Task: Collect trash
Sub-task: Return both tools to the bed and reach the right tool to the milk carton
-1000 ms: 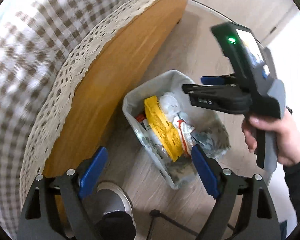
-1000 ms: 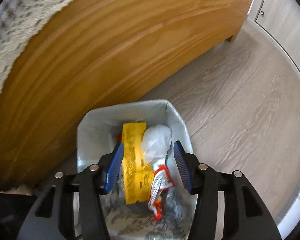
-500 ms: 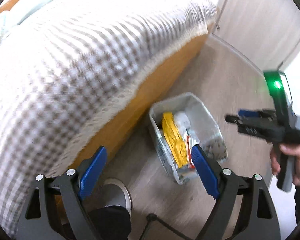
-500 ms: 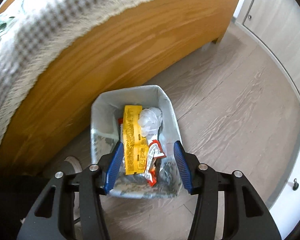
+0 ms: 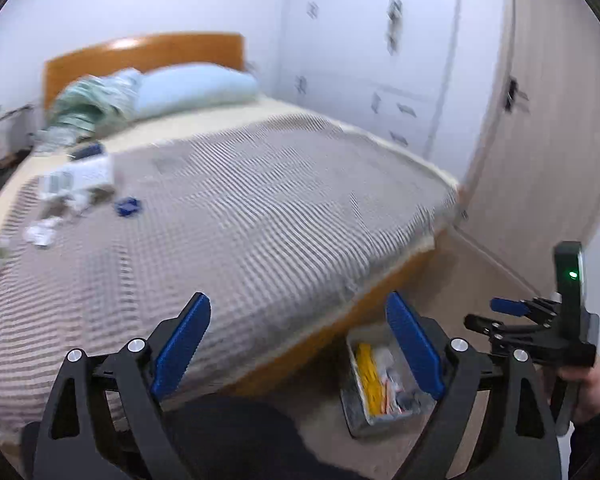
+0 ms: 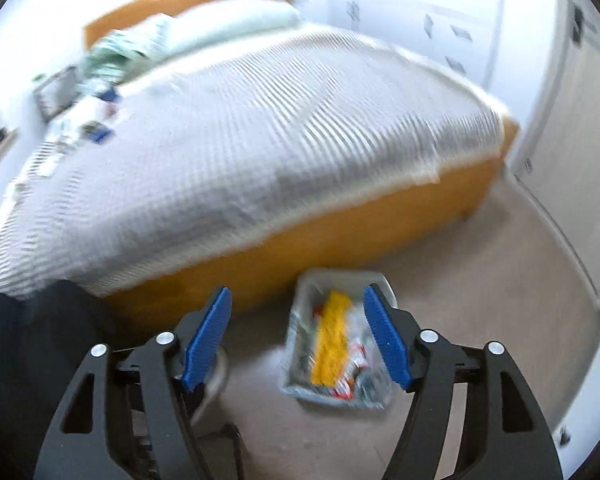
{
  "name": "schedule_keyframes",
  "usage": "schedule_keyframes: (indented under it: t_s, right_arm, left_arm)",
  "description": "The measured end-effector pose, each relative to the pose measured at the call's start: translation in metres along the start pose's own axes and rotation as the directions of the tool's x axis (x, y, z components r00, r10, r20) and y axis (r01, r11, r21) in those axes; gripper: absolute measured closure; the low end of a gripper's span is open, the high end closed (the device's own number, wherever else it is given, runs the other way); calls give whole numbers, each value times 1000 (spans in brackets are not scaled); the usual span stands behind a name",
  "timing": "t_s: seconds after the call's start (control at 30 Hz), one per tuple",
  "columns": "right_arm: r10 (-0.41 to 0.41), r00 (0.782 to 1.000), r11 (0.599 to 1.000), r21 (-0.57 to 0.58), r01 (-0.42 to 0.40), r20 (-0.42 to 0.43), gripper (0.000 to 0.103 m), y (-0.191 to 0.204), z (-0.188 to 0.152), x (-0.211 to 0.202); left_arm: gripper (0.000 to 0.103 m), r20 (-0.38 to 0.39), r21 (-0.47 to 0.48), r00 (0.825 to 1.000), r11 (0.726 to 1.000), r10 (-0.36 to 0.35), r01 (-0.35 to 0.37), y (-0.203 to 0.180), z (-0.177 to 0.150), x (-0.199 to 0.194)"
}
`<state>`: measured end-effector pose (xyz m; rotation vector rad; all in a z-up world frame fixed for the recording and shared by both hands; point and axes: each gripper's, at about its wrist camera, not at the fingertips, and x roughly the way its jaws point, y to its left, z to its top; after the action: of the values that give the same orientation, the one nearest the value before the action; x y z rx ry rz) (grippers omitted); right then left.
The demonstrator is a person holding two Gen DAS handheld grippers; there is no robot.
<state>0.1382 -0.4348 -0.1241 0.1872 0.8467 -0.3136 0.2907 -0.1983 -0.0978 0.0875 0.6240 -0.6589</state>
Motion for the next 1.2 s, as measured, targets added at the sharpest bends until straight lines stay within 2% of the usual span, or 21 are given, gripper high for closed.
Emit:
schedule_keyframes:
  t_s: [0.07,0.17,0.3,0.4,0.5,0.7,0.83,0.93,1.0,1.07,1.13,1.2]
  right_arm:
    - [31,997,998,-49,-28,67,30,26,11,-22]
    - [86,984,990,-127,-66,157,30,63,23,-52]
    - [160,966,974,-188,-122,203,30,93,27,-65]
    - [182,962,966,-222,-136,204,30,114,31,-59]
    - [185,964,965,-223,-141,193,30,128,39,-41]
    - [228,966,959,-199,-201,122,30,164,55,6]
    - [225,971,938,-287,-193,84,30,199,76,29]
    - [200,977,915,-373,-156,80,30,227,99,46]
    - [183,979,882,-454,-126,84,30,254,124,57]
    - [186,978,829,-548,-108,89,30,283,146,67]
    - [194,974,742,-667,-69,114,30,319,169,80]
    - [184,973,634,-774,-9,140,30,360,196,105]
  left_arm:
    - [11,52,-13,997,998,59,-58,15,5,-27]
    - [9,94,-60,990,994,101,-96,38,11,-57]
    - [7,118,-152,983,980,144,-125,79,15,-84]
    - [7,84,-231,982,962,168,-145,108,8,-79]
    - [7,20,-291,985,943,173,-160,137,-6,-68]
    - [7,-77,-389,970,889,228,-240,200,-31,-40]
    - [7,-135,-437,957,852,256,-289,244,-39,-24]
    - [7,-160,-440,948,840,276,-319,271,-34,-13]
    - [7,-175,-442,941,831,289,-337,291,-28,-8]
    - [7,-184,-444,937,826,296,-348,312,-19,0]
    - [7,-194,-438,932,824,305,-360,332,-13,7]
    - [7,-203,-428,926,822,317,-375,352,-7,15]
